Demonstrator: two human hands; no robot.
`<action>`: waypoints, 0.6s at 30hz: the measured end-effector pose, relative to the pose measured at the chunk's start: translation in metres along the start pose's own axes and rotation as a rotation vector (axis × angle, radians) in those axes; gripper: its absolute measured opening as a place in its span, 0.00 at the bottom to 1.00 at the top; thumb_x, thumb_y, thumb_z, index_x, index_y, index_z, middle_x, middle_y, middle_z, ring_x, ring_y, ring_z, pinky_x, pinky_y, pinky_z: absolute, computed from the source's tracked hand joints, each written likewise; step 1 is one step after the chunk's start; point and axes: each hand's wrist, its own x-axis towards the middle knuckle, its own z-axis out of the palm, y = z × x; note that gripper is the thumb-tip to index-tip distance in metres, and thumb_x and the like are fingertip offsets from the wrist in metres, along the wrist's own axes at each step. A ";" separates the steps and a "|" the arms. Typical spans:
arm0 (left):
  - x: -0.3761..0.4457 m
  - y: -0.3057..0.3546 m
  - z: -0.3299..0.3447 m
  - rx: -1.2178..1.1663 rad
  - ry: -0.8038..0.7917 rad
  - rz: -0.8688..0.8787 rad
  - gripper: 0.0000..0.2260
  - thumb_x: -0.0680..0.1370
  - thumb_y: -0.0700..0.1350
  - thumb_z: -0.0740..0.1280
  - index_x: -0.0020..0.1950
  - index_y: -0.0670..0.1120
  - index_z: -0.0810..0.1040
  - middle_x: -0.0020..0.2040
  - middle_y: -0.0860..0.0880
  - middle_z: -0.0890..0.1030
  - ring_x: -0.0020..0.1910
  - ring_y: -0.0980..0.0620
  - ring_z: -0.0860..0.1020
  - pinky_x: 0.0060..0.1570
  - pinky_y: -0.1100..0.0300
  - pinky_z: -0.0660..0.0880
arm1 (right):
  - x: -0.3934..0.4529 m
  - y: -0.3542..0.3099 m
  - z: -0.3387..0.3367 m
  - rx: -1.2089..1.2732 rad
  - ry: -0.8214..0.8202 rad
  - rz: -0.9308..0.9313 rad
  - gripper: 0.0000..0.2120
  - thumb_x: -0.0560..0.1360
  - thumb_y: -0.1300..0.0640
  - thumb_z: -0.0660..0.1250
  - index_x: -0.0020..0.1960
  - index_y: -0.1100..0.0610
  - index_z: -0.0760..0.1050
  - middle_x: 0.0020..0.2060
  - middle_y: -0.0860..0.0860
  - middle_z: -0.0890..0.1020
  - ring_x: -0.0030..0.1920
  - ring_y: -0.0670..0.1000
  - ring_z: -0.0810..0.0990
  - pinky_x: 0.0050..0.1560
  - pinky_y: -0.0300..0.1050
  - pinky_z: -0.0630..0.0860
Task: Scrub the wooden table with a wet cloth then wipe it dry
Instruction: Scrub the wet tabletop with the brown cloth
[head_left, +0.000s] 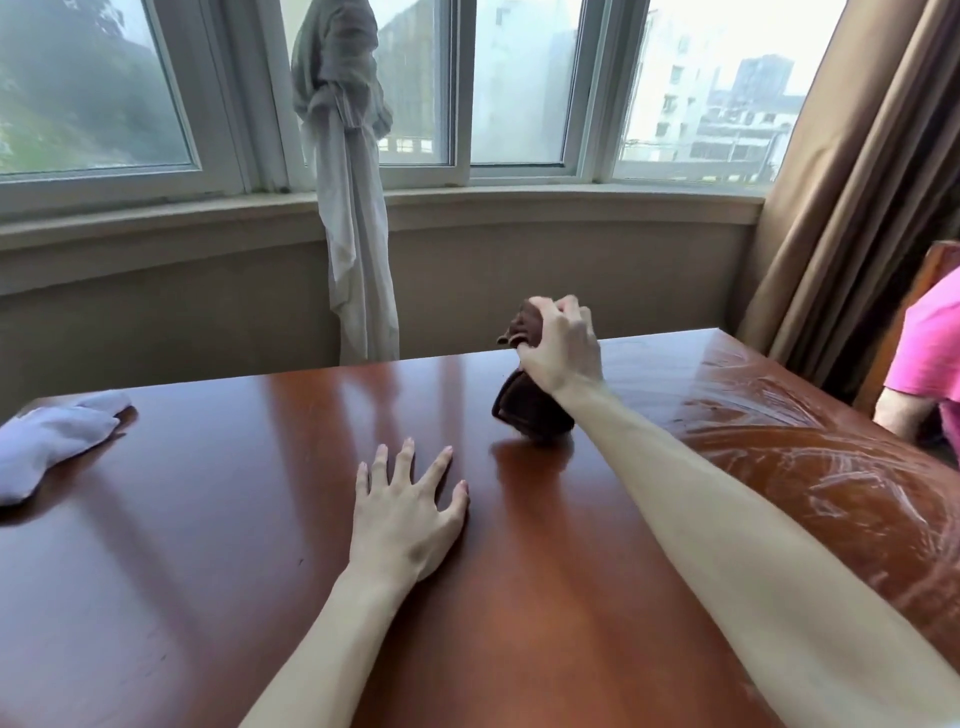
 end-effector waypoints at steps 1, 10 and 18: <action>0.001 0.000 0.000 0.000 0.002 0.004 0.28 0.81 0.67 0.46 0.81 0.65 0.51 0.83 0.48 0.51 0.81 0.41 0.47 0.79 0.44 0.43 | 0.000 0.002 0.001 -0.037 0.029 -0.018 0.25 0.71 0.55 0.71 0.68 0.51 0.75 0.58 0.55 0.74 0.59 0.59 0.72 0.56 0.54 0.76; 0.001 0.000 0.000 -0.011 -0.010 -0.010 0.28 0.81 0.67 0.48 0.81 0.65 0.53 0.83 0.48 0.52 0.81 0.41 0.48 0.79 0.44 0.44 | -0.128 -0.003 0.006 -0.254 -0.169 -0.074 0.30 0.72 0.41 0.60 0.71 0.50 0.72 0.61 0.57 0.75 0.59 0.63 0.73 0.58 0.60 0.72; -0.003 0.001 -0.004 -0.024 -0.015 -0.010 0.27 0.81 0.66 0.48 0.81 0.64 0.53 0.83 0.47 0.52 0.81 0.41 0.47 0.79 0.44 0.43 | -0.120 -0.001 -0.005 -0.200 -0.300 0.068 0.28 0.76 0.32 0.60 0.71 0.46 0.70 0.63 0.55 0.75 0.63 0.63 0.73 0.62 0.61 0.70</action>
